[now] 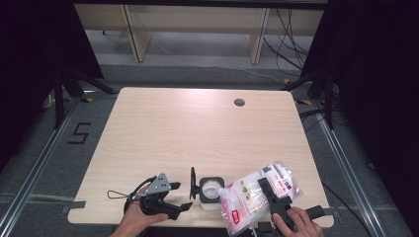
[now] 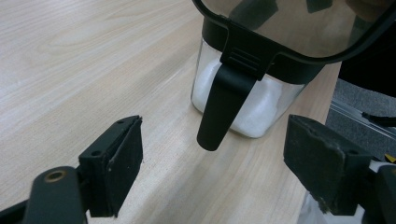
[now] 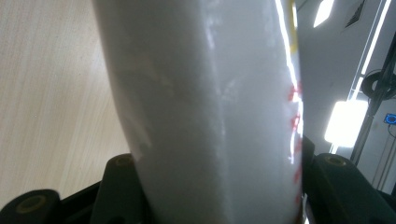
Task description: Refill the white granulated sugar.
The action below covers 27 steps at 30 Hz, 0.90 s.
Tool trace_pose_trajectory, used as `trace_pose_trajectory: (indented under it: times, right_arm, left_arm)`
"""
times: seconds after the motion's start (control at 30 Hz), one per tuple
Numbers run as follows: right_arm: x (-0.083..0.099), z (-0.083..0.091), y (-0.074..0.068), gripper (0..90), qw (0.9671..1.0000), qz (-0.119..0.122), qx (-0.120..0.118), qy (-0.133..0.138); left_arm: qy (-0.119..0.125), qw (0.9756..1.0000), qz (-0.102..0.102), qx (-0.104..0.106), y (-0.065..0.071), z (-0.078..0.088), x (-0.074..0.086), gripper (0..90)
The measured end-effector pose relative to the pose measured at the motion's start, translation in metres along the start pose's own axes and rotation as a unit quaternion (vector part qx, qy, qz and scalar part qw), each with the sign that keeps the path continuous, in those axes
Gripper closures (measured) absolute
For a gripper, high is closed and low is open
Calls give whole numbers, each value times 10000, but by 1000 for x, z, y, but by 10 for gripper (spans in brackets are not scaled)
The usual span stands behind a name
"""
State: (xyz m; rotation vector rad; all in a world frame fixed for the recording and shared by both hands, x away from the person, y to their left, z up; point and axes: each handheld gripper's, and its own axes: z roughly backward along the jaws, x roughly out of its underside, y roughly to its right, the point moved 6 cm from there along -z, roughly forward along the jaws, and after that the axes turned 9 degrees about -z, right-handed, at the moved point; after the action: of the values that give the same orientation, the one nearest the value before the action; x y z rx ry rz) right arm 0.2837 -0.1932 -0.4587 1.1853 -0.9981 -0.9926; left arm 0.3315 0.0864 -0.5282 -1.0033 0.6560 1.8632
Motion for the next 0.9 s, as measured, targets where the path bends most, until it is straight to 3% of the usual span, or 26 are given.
trace_pose_trajectory:
  times: [0.03, 0.23, 0.3, 0.43, 0.5, 0.53, 0.6, 0.63, 0.67, 0.7, 0.73, 0.8, 0.9]
  right_arm:
    - [-1, -1, 1, 497, 9999, 92, 10, 48]
    - [-1, 0, 1, 497, 10000, 65, 9, 48]
    - [-1, 0, 1, 497, 9999, 112, -11, 48]
    - [-1, 1, 3, 497, 9997, 235, -14, 20]
    - [-2, 0, 3, 497, 9999, 118, 30, 74]
    - [-1, 1, 4, 497, 9997, 237, -14, 16]
    - [-1, 1, 3, 497, 9997, 236, -12, 24]
    - [-1, 0, 1, 497, 10000, 17, -3, 32]
    - [-1, 0, 1, 497, 10000, 27, -2, 42]
    - [-1, 1, 2, 497, 9998, 197, -28, -7]
    - [0, 1, 0, 497, 10000, 49, -17, -9]
    - [-1, 1, 3, 497, 9997, 223, -31, 6]
    - [-1, 1, 4, 497, 9997, 237, -14, 18]
  left_arm:
    - [1, 10000, 8, -2, 0, 0, 0, 195]
    - [-4, 10000, -72, 18, 0, 0, 0, 195]
    - [-8, 10000, 41, 2, 1, 0, 0, 195]
    - [12, 10000, -81, 3, 0, 0, 0, 195]
    - [9, 10000, -72, 1, 0, 0, 0, 195]
    - [10, 10000, -66, 0, 0, 0, 0, 195]
    - [8, 10000, -20, -3, 0, 0, 0, 195]
    - [-5, 10000, 68, -8, 1, 0, 0, 195]
    - [-4, 10000, 54, 0, 1, 0, 0, 195]
    - [10, 10000, -14, -1, 0, 0, 0, 195]
    - [16, 10000, -76, 8, 0, 0, -1, 195]
    - [-2, 10000, -79, 24, 0, 0, 0, 195]
    - [2, 10000, -11, 2, 0, 0, 0, 195]
